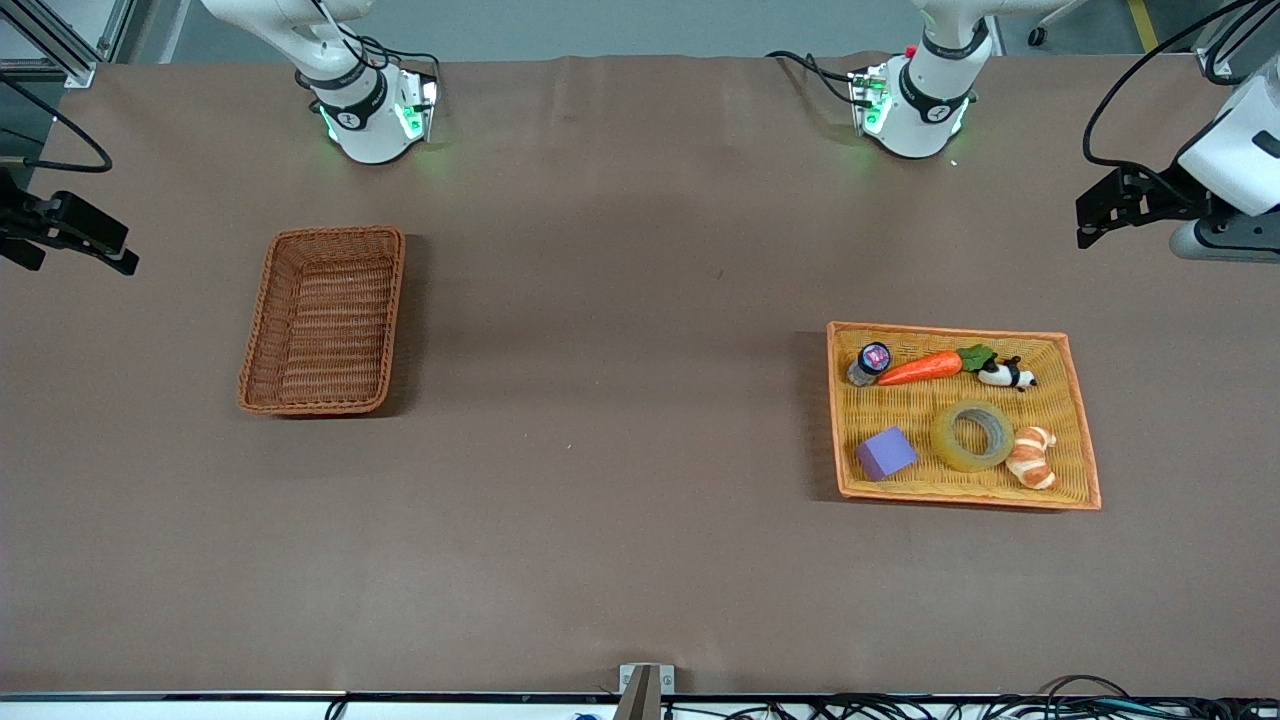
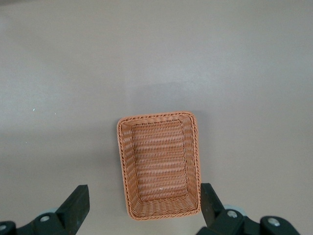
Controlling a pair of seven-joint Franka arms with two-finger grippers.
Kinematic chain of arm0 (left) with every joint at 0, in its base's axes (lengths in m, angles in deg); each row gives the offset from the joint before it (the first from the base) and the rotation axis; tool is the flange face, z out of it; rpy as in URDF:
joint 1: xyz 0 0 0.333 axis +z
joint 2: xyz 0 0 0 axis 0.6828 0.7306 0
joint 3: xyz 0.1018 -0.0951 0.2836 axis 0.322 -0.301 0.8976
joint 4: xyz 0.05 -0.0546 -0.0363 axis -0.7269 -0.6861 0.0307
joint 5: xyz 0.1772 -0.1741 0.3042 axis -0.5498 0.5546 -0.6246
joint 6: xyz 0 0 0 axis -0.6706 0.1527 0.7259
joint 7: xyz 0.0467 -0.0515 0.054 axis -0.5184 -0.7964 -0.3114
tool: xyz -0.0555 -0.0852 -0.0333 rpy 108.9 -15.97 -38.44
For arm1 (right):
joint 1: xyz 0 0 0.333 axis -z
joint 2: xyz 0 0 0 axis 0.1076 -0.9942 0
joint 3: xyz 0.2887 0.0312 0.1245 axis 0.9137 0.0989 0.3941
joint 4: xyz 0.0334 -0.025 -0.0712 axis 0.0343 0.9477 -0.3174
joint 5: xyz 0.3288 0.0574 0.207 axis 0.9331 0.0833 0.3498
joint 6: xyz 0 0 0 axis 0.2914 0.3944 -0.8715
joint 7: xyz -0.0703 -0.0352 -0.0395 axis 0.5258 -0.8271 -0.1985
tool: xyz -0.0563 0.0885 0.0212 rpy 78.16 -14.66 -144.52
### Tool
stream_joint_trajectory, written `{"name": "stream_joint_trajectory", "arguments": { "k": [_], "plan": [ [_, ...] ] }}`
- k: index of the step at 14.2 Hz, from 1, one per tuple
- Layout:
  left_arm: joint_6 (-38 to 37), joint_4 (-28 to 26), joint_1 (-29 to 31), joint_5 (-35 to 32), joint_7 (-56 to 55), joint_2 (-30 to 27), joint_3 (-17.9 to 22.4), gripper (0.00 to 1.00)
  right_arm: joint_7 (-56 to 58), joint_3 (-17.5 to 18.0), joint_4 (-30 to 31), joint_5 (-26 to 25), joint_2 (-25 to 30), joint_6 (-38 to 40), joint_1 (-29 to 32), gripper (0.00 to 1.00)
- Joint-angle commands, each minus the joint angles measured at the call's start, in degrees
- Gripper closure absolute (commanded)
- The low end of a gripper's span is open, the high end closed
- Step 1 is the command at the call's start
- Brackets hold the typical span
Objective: Move tape to another basket
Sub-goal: 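Reach the left gripper toward the yellow tape roll on the tray, then lower the left gripper onto the tape roll and close on it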
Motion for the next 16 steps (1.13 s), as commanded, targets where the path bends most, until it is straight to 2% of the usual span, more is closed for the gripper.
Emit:
{"name": "stream_joint_trajectory", "arguments": {
  "k": [1, 4, 7, 10, 16],
  "plan": [
    [0.24, -0.22, 0.18, -0.75, 0.58, -0.27, -0.02, 0.00, 0.38, 0.02, -0.24, 1.32, 0.01, 0.48, 0.45, 0.00],
    [0.33, -0.14, 0.27, -0.91, 0.75, -0.18, 0.24, 0.00, 0.38, 0.02, -0.24, 1.32, 0.01, 0.48, 0.45, 0.00],
    [1.38, 0.74, 0.53, -0.92, 0.67, 3.94, 0.51, 0.00, 0.38, 0.02, -0.24, 1.32, 0.01, 0.48, 0.45, 0.00],
    [6.90, -0.56, 0.44, -3.46, -1.08, 9.56, 0.51, 0.00, 0.38, 0.02, -0.24, 1.32, 0.01, 0.48, 0.45, 0.00],
    [26.05, -10.84, 5.45, -3.55, -5.91, 19.05, 0.51, 0.00, 0.38, 0.02, -0.24, 1.32, 0.01, 0.48, 0.45, 0.00]
  ]
}}
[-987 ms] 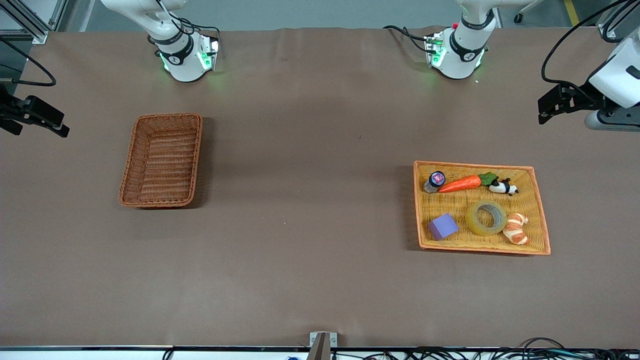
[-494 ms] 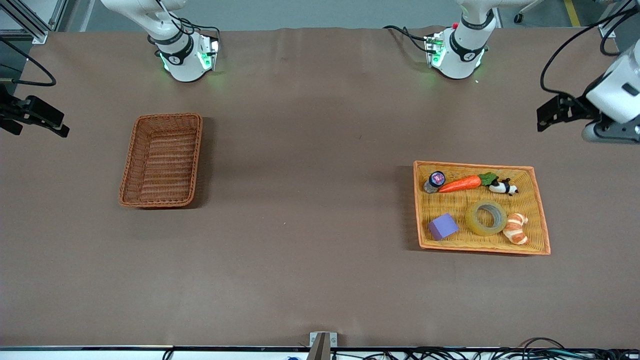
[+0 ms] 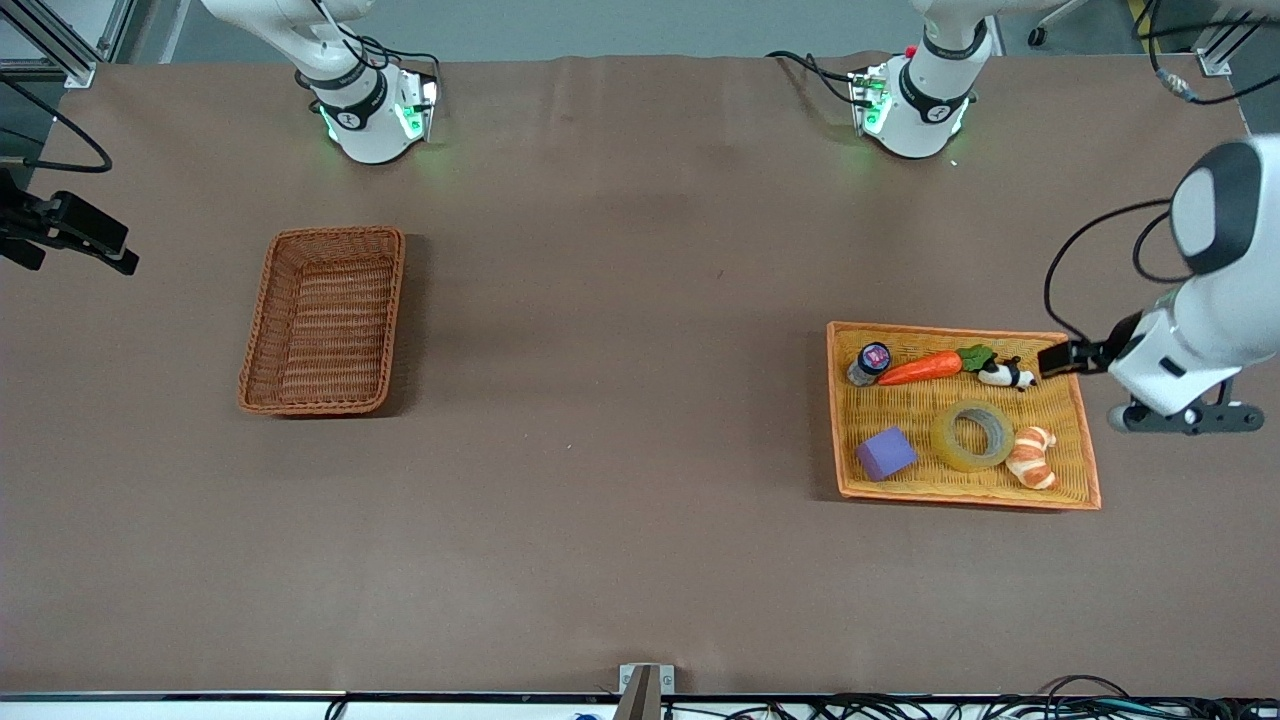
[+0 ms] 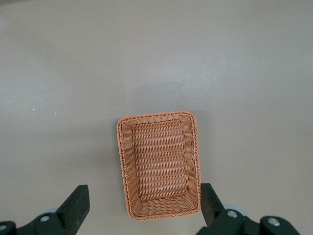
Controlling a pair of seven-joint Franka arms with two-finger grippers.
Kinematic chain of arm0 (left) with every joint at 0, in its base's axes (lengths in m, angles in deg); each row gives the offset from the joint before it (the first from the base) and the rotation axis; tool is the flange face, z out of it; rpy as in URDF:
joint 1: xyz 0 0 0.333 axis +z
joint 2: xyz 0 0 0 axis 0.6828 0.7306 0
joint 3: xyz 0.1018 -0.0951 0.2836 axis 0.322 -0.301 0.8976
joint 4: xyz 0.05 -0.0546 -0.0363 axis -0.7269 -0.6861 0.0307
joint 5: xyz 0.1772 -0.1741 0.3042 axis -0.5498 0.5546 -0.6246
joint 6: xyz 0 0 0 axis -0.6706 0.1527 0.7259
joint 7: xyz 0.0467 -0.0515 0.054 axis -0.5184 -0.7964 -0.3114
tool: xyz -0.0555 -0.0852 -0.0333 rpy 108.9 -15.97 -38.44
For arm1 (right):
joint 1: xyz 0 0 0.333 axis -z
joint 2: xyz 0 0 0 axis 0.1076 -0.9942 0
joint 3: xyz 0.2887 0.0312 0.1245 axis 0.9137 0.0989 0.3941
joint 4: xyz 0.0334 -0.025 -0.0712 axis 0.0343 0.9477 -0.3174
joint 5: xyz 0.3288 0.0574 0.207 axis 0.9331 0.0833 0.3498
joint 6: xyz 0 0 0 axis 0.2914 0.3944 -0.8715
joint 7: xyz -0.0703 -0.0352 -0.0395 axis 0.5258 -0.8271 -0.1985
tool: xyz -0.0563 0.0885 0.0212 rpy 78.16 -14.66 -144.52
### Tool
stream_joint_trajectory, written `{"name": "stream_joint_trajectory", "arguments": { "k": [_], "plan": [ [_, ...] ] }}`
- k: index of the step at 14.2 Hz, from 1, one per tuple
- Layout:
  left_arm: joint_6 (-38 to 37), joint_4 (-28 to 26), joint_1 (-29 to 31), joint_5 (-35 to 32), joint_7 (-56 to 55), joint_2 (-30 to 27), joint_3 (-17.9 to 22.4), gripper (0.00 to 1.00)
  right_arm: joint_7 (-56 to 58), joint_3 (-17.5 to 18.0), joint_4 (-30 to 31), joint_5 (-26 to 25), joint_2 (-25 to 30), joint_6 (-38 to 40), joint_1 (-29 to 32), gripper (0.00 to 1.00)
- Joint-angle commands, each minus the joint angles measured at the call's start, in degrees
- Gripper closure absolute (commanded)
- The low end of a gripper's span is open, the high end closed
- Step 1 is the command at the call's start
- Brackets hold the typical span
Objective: Move tape to another basket
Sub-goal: 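Lower the left gripper onto the tape roll and close on it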
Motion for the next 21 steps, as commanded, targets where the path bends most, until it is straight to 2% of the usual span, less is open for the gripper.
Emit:
{"name": "stream_joint_trajectory", "arguments": {
  "k": [1, 5, 7, 13, 17, 19, 21],
  "plan": [
    [7.82, -3.89, 0.93, -1.02, -3.54, 3.41, -0.06, 0.00, 0.38, 0.06, -0.26, 1.32, 0.02, 0.41, 0.53, 0.00],
    [13.20, -4.61, 1.03, -1.11, -8.81, 10.18, 0.02, 0.02, 0.38, 0.06, -0.26, 1.32, 0.02, 0.41, 0.44, 0.00],
    [15.40, -4.61, 1.46, -1.11, -9.09, 12.82, 0.11, 0.10, 0.38, 0.06, -0.26, 1.32, 0.02, 0.41, 0.53, 0.00],
    [19.19, -4.61, 2.26, -1.20, -11.11, 16.79, 0.20, 0.25, 0.38, 0.06, -0.26, 1.32, 0.02, 0.41, 0.53, 0.00],
    [19.45, -4.43, 2.08, -1.20, -11.20, 18.02, 0.20, 0.51, 0.38, 0.06, -0.26, 1.32, 0.02, 0.41, 0.44, 0.00],
    [19.45, -4.08, 2.17, -1.20, -11.20, 18.20, 0.20, 0.78, 0.38, 0.06, -0.26, 1.32, 0.02, 0.41, 0.53, 0.00],
    [19.19, -3.21, 1.82, -1.20, -11.20, 17.50, 0.03, 0.99, 0.38, 0.06, -0.26, 1.32, 0.02, 0.41, 0.44, 0.00]
  ]
}}
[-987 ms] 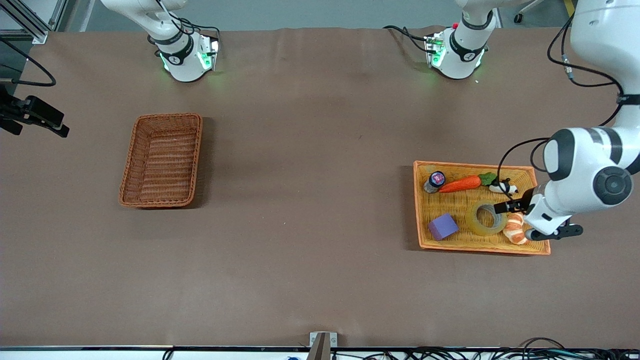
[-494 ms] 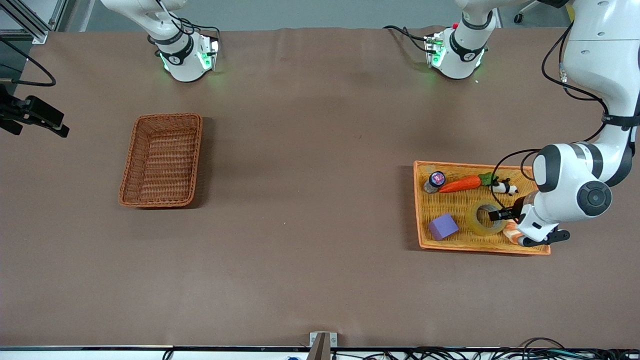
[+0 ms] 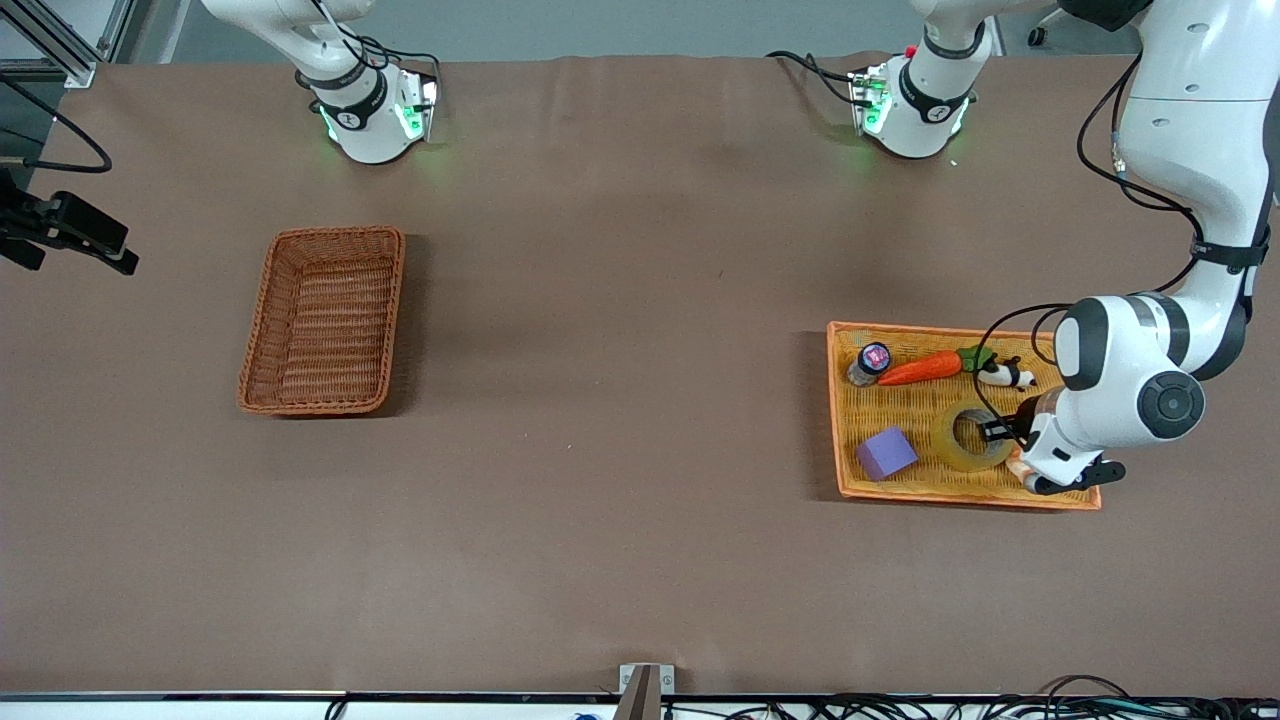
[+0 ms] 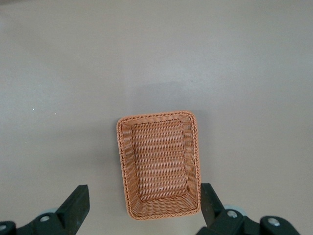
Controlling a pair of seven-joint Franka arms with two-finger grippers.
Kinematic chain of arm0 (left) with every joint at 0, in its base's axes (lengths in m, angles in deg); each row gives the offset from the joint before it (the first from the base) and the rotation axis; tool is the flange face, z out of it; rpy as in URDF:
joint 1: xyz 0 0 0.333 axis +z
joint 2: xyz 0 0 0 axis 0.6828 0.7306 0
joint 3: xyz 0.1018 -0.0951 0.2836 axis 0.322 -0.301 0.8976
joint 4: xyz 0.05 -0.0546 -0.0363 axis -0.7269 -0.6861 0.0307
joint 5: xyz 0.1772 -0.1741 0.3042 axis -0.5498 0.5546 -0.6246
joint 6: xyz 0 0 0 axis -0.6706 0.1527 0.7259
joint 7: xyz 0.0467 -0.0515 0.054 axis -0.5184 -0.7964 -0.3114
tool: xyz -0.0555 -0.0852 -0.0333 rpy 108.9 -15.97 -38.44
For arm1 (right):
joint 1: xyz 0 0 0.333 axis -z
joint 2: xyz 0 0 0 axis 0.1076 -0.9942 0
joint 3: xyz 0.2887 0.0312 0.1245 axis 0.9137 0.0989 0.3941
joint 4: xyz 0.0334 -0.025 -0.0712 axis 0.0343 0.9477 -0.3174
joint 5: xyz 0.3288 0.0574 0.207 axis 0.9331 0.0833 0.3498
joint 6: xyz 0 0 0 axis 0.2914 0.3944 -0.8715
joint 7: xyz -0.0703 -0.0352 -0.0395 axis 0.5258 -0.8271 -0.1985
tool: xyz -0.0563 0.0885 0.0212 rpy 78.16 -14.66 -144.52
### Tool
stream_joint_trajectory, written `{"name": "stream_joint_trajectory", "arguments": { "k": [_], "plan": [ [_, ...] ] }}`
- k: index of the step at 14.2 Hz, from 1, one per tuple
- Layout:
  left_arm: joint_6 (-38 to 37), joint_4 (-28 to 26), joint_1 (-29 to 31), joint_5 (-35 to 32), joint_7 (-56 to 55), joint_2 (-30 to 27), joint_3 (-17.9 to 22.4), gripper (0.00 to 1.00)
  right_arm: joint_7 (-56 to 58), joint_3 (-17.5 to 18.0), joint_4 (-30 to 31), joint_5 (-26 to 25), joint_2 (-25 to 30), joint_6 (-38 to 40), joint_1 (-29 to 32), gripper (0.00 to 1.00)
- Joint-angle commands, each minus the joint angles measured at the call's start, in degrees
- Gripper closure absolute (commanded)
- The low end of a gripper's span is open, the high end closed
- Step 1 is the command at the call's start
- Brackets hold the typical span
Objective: Move tape to another basket
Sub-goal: 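Lower the left gripper onto the tape roll and close on it, then lift the tape with the left gripper while the right gripper approaches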
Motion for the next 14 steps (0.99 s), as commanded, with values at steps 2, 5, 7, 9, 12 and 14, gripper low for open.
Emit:
{"name": "stream_joint_trajectory", "arguments": {
  "k": [2, 5, 7, 9, 12, 14],
  "plan": [
    [-2.33, 2.88, -0.78, -1.18, -1.09, -3.69, -0.83, 1.00, 0.38, 0.07, -0.27, 1.32, 0.02, 0.40, 0.51, 0.00],
    [-13.54, 10.50, -2.52, -1.27, -1.09, -6.35, -4.95, 1.00, 0.38, 0.07, -0.27, 1.32, 0.02, 0.40, 0.51, 0.00],
    [-22.61, 18.06, -8.83, -1.18, -1.87, -5.82, -5.23, 1.00, 0.38, 0.07, -0.27, 1.32, 0.02, 0.40, 0.43, 0.00],
    [-23.79, 19.68, -13.85, -1.00, -4.50, -5.99, -5.31, 0.99, 0.38, 0.07, -0.27, 1.32, 0.02, 0.40, 0.51, 0.00],
    [-23.35, 20.82, -21.85, -0.39, -6.26, -5.21, -5.49, 0.99, 0.38, 0.07, -0.27, 1.32, 0.02, 0.40, 0.51, 0.00],
    [-22.56, 22.13, -27.38, 0.14, -9.59, -2.93, -5.49, 1.00, 0.38, 0.07, -0.27, 1.32, 0.02, 0.40, 0.51, 0.00]
  ]
}}
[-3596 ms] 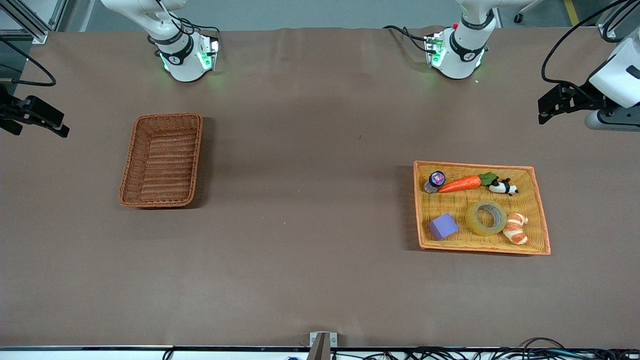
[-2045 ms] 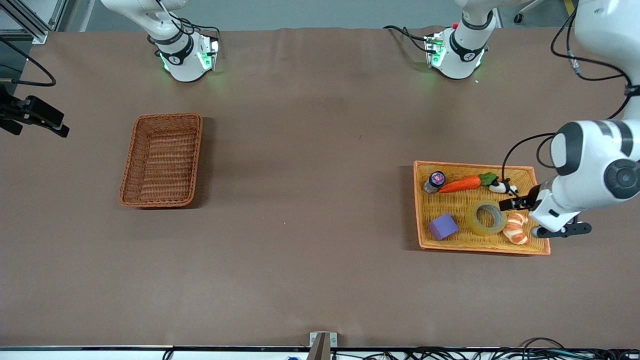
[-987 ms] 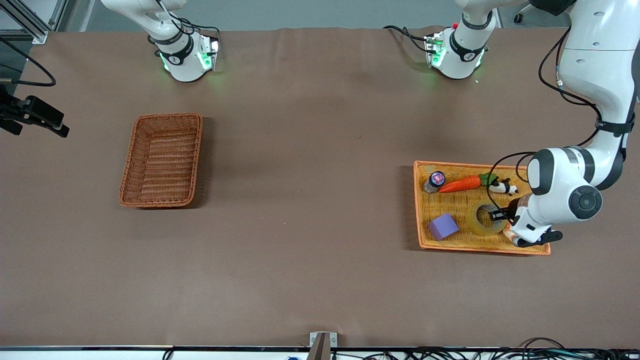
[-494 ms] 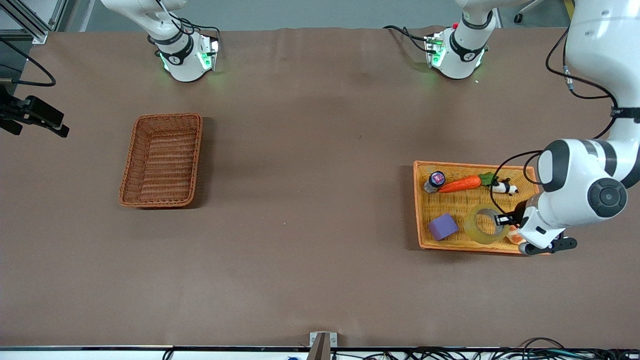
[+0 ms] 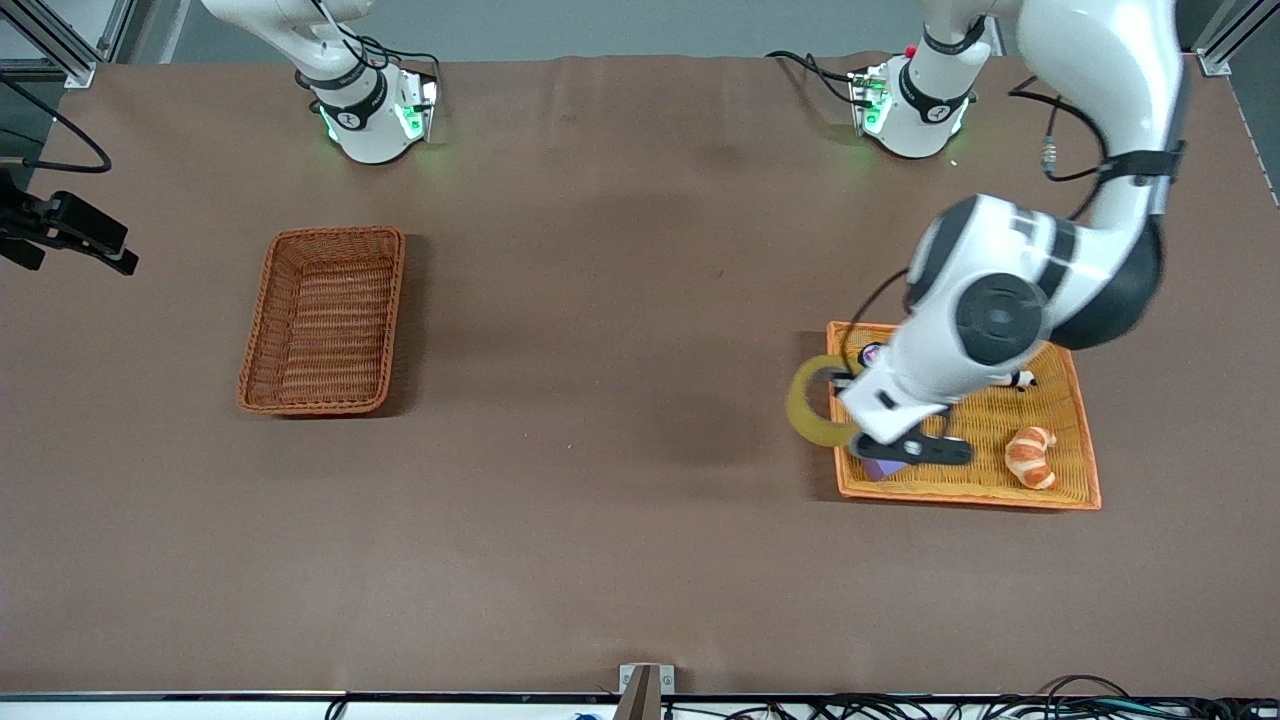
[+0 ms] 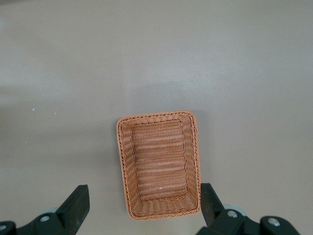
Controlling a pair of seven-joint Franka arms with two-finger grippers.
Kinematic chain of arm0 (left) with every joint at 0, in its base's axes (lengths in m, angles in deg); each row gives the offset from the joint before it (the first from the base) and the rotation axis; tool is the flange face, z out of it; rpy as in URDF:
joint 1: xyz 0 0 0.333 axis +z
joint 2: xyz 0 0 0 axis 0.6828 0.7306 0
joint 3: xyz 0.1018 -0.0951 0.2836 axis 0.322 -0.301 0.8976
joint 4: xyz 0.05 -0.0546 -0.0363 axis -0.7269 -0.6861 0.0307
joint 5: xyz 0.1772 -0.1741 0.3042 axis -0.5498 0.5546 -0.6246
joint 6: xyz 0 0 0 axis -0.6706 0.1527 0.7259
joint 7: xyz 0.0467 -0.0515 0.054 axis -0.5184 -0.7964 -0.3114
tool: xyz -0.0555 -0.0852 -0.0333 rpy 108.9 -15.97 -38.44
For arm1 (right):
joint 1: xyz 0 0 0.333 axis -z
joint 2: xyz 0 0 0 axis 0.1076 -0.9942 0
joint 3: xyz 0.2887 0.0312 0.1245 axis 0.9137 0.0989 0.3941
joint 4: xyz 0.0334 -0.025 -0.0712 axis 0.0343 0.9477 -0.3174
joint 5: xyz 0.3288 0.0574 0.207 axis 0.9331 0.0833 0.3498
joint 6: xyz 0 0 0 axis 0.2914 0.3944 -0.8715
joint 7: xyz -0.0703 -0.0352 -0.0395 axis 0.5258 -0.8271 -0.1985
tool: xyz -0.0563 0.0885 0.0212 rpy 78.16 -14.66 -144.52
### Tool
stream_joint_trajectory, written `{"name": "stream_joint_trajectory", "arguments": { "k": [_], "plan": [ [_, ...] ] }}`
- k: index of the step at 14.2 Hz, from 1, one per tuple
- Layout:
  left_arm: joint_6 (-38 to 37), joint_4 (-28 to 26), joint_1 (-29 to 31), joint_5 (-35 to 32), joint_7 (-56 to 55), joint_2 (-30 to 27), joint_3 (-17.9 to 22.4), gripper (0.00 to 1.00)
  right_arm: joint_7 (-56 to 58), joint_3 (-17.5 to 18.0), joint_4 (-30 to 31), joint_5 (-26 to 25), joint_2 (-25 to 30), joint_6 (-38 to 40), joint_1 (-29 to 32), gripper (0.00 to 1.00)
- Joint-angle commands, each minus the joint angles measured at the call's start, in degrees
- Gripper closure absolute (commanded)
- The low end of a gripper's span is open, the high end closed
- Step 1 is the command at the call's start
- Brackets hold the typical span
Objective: Move tape to another basket
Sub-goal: 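Lift the tape with the left gripper while the right gripper approaches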
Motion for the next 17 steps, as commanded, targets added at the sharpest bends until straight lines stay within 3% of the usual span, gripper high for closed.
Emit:
{"name": "stream_joint_trajectory", "arguments": {
  "k": [1, 7, 11, 12, 14, 15, 17],
  "plan": [
    [0.53, 3.73, -7.69, 0.21, -4.55, 3.94, 0.36, 1.00, 0.38, 0.08, -0.26, 1.31, 0.02, 0.40, 0.50, 0.00],
    [17.99, 4.26, -22.13, 0.12, -20.73, 14.31, 0.72, 1.00, 0.38, 0.08, -0.26, 1.31, -0.07, 0.49, 0.50, 0.00],
    [21.54, 6.80, -26.53, 0.21, -25.22, 20.20, 0.89, 0.94, 0.38, 0.08, -0.26, 1.31, -0.07, 0.49, 0.50, 0.00],
    [22.15, 6.81, -26.54, 0.21, -25.23, 20.56, 0.89, 0.81, 0.38, 0.08, -0.26, 1.31, -0.07, 0.49, 0.50, 0.00],
    [22.59, 6.81, -26.54, 0.21, -25.14, 21.62, 0.89, 0.37, 0.46, 0.08, -0.09, 1.31, -0.16, 1.02, 0.50, 0.00],
    [22.68, 6.81, -26.97, 0.12, -25.05, 21.62, 0.98, 0.06, 0.46, 0.08, 0.26, 1.40, -0.24, 1.19, 0.50, 0.00],
    [22.07, 6.81, -26.63, -0.32, -24.88, 20.31, 1.33, 0.00, 0.55, 0.08, 0.26, 3.93, -1.29, 1.20, 0.32, 0.00]
  ]
}}
